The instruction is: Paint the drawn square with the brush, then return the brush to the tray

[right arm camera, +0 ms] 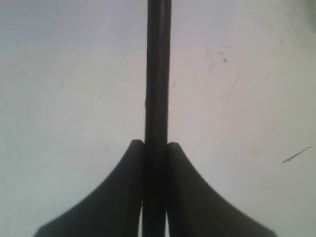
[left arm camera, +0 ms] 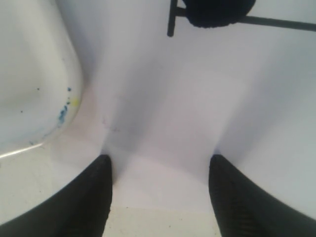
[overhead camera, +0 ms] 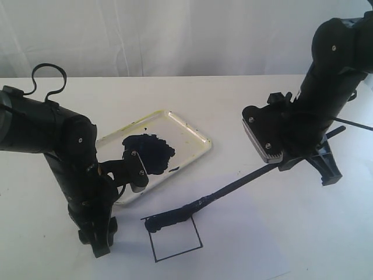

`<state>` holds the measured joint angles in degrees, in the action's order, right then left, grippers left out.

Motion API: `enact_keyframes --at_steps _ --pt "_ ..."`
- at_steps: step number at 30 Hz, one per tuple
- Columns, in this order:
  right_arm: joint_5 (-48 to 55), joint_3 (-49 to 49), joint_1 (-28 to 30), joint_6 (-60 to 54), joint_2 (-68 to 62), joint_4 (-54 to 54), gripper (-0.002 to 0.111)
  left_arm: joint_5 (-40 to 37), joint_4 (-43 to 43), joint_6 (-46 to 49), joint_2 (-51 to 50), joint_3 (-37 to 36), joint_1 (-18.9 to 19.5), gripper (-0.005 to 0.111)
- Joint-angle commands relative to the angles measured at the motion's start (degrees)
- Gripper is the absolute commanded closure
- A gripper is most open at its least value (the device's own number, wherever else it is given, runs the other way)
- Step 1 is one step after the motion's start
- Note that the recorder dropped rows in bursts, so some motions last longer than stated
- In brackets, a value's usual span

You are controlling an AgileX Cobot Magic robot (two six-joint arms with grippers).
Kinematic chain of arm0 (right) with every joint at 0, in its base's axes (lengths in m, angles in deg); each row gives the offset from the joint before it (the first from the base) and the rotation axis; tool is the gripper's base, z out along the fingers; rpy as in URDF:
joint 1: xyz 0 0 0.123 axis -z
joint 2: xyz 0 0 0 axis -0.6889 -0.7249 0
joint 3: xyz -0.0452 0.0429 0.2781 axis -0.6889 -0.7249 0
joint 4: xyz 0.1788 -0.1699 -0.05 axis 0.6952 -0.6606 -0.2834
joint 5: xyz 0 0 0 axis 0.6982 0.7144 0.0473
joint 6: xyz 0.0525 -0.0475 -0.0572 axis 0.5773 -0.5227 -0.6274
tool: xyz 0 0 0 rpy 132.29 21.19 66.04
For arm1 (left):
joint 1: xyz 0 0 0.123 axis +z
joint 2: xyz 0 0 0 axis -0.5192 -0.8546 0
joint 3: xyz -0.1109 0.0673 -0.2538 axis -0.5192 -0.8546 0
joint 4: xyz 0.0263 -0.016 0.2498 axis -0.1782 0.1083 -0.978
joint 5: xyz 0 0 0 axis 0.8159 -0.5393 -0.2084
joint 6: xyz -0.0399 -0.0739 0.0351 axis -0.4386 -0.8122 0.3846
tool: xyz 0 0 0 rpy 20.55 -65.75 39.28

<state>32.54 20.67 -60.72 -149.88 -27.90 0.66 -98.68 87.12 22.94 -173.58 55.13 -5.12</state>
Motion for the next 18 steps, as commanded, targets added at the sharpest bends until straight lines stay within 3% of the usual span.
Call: enact_keyframes --at_steps 1,18 --pt "0.7 -0.2 0.0 0.2 1.2 -0.7 0.108 -0.1 0.7 -0.1 -0.6 -0.7 -0.3 0.045" --pt "0.9 -0.2 0.0 -1.2 4.6 2.4 0.108 -0.1 0.7 -0.1 -0.6 -0.7 -0.3 0.045"
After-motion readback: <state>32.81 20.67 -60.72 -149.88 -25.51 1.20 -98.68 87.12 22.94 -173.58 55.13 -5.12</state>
